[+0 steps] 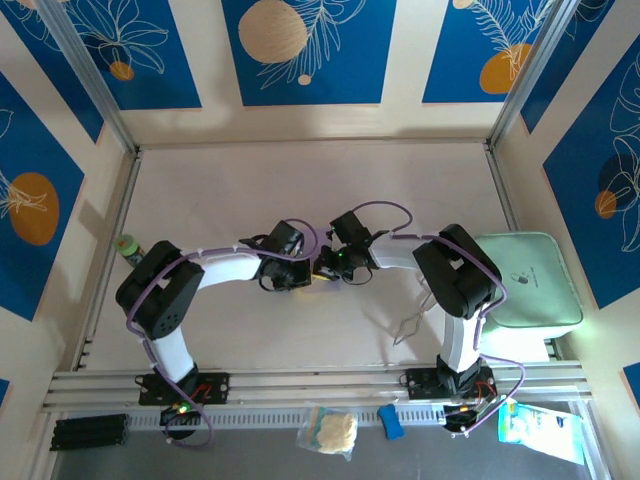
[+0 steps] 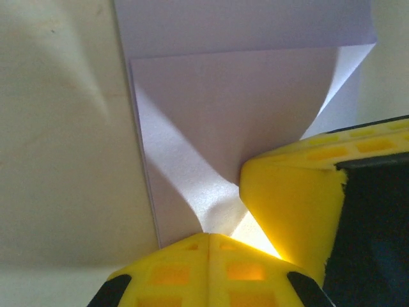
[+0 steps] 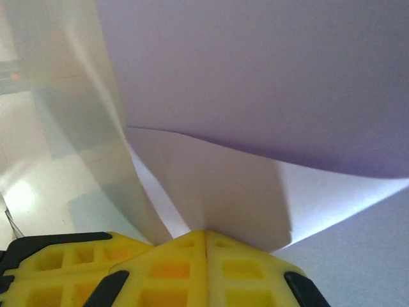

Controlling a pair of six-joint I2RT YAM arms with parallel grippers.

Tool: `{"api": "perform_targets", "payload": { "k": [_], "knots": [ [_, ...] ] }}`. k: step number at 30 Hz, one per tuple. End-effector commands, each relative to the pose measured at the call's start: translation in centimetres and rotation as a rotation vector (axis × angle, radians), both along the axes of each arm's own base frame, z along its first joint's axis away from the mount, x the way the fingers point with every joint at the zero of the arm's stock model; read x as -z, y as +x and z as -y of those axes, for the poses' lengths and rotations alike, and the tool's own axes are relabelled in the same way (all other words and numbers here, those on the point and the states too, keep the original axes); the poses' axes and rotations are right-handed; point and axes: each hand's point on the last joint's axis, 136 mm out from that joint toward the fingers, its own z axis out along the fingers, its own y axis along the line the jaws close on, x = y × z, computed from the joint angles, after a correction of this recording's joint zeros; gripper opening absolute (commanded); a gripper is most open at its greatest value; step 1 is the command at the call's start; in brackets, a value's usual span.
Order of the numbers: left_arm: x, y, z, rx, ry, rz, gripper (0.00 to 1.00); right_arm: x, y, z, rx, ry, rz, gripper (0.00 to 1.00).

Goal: Fold a paper plane with a square sheet of paper (pick it up from the middle)
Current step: Fold the triangle a second time at the center of the table.

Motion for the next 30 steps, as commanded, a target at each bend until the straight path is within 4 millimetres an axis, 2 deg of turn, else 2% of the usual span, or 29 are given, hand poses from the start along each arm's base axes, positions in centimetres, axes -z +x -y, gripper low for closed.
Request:
{"api": "perform_targets", "payload": {
  "k": [1,4,10,18,24,30],
  "knots": [
    [-1.9,0.2,0.8,0.001,-0.070,0.045,0.00,2.0,-1.1,0.5,-0.001,-0.040,-0.064,0.05],
    [-2.4,0.7,0.7,-0.007,-0.071,0.069,0.01,1.9,-1.2,0.6,-0.004,-0.040,-0.061,0.05],
    [0.3,0.0,0.0,-0.015,-0.013,0.002,0.00,1.6,-0.9,0.6,-0.005,-0.036,-0.052,0.05],
    [2.5,-1.5,-2.0,-0.058,0.065,-0.063,0.00,2.0,-0.3,1.3,-0.009,-0.046,-0.031,0.05],
    [3.7,-3.0,-3.1,-0.067,0.111,-0.133,0.00,2.4,1.7,2.9,-0.005,-0.107,0.066,0.05],
    [3.9,-3.4,-3.3,-0.068,0.118,-0.152,0.00,2.9,4.7,5.3,0.061,-0.102,0.099,0.05]
  ]
}}
